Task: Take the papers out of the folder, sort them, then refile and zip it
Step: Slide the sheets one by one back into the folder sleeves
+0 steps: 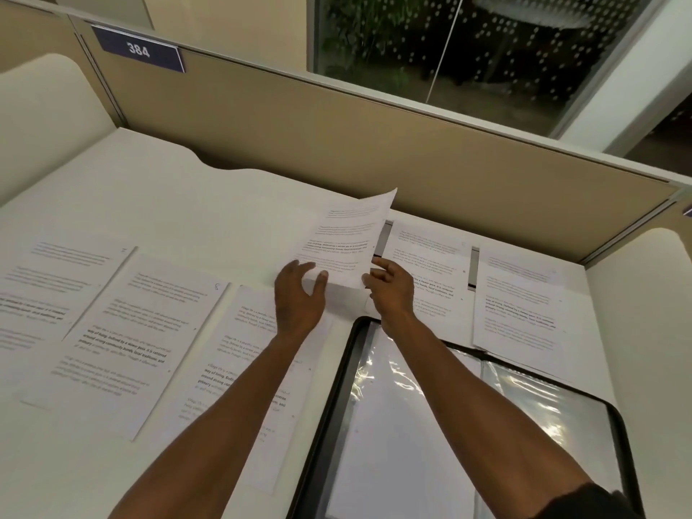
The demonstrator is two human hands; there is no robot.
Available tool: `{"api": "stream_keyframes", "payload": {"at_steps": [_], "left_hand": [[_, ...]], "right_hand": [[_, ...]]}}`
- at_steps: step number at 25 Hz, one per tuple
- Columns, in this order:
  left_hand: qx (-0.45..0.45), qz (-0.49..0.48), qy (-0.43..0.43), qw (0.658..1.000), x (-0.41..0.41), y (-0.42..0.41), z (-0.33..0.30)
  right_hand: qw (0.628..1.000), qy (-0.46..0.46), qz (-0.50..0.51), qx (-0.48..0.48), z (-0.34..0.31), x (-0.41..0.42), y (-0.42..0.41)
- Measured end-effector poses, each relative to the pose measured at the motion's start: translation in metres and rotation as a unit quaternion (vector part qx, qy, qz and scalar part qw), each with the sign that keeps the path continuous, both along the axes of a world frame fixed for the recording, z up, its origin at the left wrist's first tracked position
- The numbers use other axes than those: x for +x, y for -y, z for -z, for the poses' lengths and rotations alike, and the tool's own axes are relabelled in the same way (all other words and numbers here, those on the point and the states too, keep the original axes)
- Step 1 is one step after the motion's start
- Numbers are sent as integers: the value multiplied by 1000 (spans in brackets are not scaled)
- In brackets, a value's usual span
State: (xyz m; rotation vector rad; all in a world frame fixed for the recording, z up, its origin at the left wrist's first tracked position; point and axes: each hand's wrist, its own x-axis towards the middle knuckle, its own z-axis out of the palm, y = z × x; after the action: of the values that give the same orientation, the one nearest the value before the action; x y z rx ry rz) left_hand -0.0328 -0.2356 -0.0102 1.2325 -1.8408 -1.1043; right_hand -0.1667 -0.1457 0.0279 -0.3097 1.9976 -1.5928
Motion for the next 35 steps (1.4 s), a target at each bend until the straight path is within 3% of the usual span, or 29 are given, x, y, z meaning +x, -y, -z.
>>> {"api": "stream_keyframes", "payload": {"at_steps": [5, 8, 10, 13, 19, 30, 32, 35], "left_hand": [[169, -125, -119, 970, 26, -9, -50], [339, -29, -169, 925, 53, -21, -64], [390, 67, -158, 904, 66, -42, -62], [401, 164, -120, 893, 75, -100, -49], [414, 243, -93, 872, 87, -223, -25], [416, 252, -47, 872, 105, -419, -29], [389, 226, -20, 893, 108, -447, -27], [270, 189, 52, 943, 101, -460, -20]], "right_hand": [[995, 31, -20, -93, -38, 16, -77], [994, 44, -23, -101, -39, 32, -146], [993, 72, -18, -89, -31, 43, -198], [987, 148, -3, -69, -12, 57, -272], [959, 275, 1, -65, 2, 54, -376], [956, 288, 15, -47, 23, 58, -537], [961, 272, 24, -31, 21, 64, -562], [960, 278, 36, -11, 26, 72, -598]]}}
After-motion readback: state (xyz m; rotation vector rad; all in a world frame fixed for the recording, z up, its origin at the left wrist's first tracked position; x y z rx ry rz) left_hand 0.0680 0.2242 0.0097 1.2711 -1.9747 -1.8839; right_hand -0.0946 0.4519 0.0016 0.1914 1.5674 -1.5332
